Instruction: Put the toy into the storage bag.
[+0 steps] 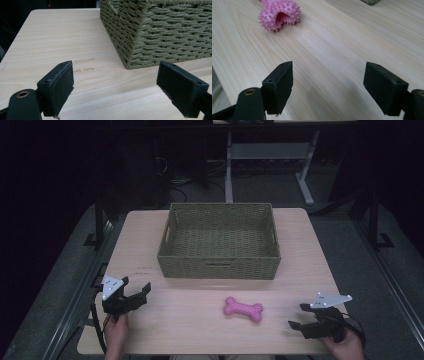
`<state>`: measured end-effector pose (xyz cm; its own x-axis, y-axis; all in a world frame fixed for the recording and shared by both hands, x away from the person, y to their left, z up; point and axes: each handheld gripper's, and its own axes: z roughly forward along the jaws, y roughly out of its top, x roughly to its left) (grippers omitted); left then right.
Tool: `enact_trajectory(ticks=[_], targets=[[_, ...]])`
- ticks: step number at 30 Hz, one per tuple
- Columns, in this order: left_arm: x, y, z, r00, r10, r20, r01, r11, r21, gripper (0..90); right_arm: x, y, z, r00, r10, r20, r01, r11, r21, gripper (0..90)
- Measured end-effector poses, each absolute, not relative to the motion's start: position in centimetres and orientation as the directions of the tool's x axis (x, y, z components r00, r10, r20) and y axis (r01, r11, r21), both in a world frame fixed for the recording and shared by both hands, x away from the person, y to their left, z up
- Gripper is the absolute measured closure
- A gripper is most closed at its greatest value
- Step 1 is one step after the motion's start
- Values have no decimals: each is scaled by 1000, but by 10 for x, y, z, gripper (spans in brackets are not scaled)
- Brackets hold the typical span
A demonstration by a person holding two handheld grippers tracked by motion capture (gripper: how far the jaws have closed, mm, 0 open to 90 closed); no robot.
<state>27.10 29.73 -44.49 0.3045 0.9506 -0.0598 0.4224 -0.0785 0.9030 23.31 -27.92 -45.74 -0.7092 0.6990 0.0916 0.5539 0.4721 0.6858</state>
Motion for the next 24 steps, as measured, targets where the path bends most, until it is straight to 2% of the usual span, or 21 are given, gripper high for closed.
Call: enact_trajectory(ticks=[11,24], targets=[[272,297,-447,311,948,-66,435,-80,897,137,239,-265,-450,-733,674,94,540,492,683,224],[271,299,-448,307,950,-64,437,-81,896,136,251,-236,-430,-791,606,83,506,574,644,190]])
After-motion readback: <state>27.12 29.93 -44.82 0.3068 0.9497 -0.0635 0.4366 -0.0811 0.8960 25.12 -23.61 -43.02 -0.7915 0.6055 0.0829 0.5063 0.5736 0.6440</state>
